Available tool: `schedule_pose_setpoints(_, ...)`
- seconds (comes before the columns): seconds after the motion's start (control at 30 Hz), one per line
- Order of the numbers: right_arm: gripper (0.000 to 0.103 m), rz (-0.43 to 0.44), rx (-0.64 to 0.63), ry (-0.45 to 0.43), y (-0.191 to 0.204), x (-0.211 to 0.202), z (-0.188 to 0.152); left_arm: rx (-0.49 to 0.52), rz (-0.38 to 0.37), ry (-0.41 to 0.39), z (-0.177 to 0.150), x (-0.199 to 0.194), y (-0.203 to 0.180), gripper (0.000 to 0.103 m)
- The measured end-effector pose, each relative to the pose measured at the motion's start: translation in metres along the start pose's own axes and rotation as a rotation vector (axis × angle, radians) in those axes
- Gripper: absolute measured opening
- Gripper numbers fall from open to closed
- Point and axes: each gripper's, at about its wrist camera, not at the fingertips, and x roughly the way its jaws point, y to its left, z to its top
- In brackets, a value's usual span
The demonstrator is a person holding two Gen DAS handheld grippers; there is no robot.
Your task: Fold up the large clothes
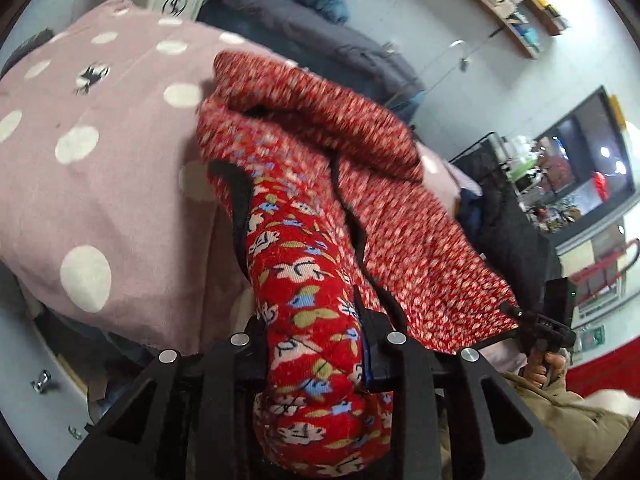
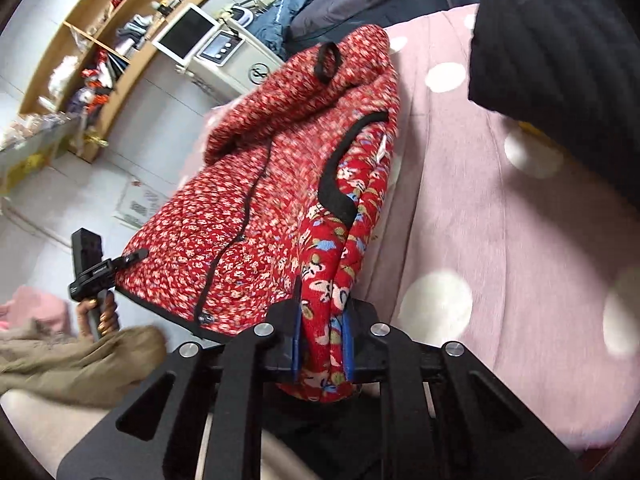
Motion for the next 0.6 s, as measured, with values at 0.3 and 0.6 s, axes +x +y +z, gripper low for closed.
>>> schedule_pose_setpoints(0.3, 0.016, -0.001, 0.095, 0.086, -0.021, 0.019, -0.011, -0.066, 0.146, 0.199, -0.023, 0.064, 0.043, 0.029)
schedule_pose_setpoints(0.6, 0.016, 0.041, -0.015, 0.08, 0.009, 0.045, 0.065, -0.113, 0.066, 0.068, 0.008, 0.041, 0.049, 0.029)
